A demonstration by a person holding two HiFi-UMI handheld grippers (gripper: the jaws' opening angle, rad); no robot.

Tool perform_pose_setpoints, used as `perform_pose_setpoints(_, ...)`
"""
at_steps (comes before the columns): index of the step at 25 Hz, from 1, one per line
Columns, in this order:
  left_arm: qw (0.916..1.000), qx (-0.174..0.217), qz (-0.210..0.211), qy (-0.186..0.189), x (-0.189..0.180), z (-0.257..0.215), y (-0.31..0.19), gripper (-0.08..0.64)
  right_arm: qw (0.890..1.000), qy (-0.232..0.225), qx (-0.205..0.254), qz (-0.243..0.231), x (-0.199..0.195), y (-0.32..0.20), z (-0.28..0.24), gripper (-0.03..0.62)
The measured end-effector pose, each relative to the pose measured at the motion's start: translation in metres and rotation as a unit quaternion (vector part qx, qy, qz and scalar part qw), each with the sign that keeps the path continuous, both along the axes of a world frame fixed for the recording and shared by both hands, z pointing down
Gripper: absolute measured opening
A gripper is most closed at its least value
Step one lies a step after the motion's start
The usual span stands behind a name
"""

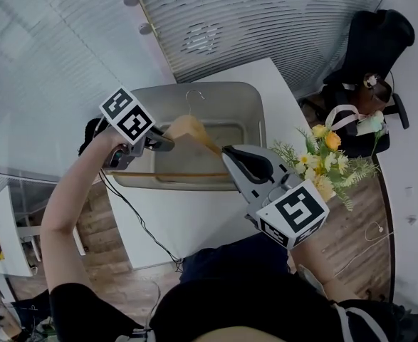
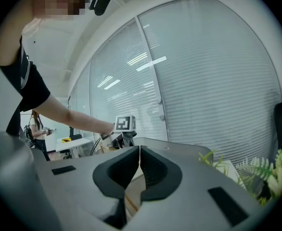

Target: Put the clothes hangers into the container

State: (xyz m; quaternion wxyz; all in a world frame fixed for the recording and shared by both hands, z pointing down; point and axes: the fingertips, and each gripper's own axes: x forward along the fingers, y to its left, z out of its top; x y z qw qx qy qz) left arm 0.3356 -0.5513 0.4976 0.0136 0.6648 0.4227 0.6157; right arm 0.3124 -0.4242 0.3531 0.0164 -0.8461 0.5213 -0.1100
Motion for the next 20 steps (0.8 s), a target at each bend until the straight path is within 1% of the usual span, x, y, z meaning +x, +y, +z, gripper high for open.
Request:
perform_pose_setpoints(2, 0.9997, 0.021, -0.004, -0.012, 0.002, 0.011, -0.005, 0.078, 1.000, 0.001, 0.001, -0.004, 0.000, -0.001, 0.000, 0.031)
perform_pose_setpoints(5, 0.9996, 0.022, -0.001, -0.016, 0.002, 0.011, -0.003, 0.078, 1.000, 0.003, 0.005, -0.006, 0.000, 0.001, -0.001, 0.031)
perform_pose_setpoints(8, 0.9994, 0.033, 0.009, -0.004, 0.001, 0.012, -0.003, 0.081, 1.000, 0.003, 0.007, -0.006, -0.001, 0.001, -0.001, 0.031)
perform_pose_setpoints(12, 0.9969, 0.062, 0.039, 0.027, 0.002, 0.016, -0.004, 0.094, 1.000, 0.005, 0.006, -0.004, 0.000, 0.001, 0.000, 0.029)
perform_pose_setpoints(15, 0.9946, 0.078, 0.049, 0.047, 0.001, 0.015, -0.001, 0.147, 1.000, 0.004, 0.009, -0.002, -0.001, 0.003, -0.001, 0.031)
perform_pose_setpoints(17, 0.9951, 0.076, 0.036, 0.053, -0.002, 0.013, -0.001, 0.175, 1.000, 0.004, 0.011, -0.001, -0.005, 0.004, -0.001, 0.029)
perform_pose_setpoints(20, 0.9954, 0.060, 0.003, 0.074, 0.004, 0.001, 0.000, 0.257, 1.000, 0.007, 0.005, 0.000, -0.009, 0.007, 0.001, 0.029)
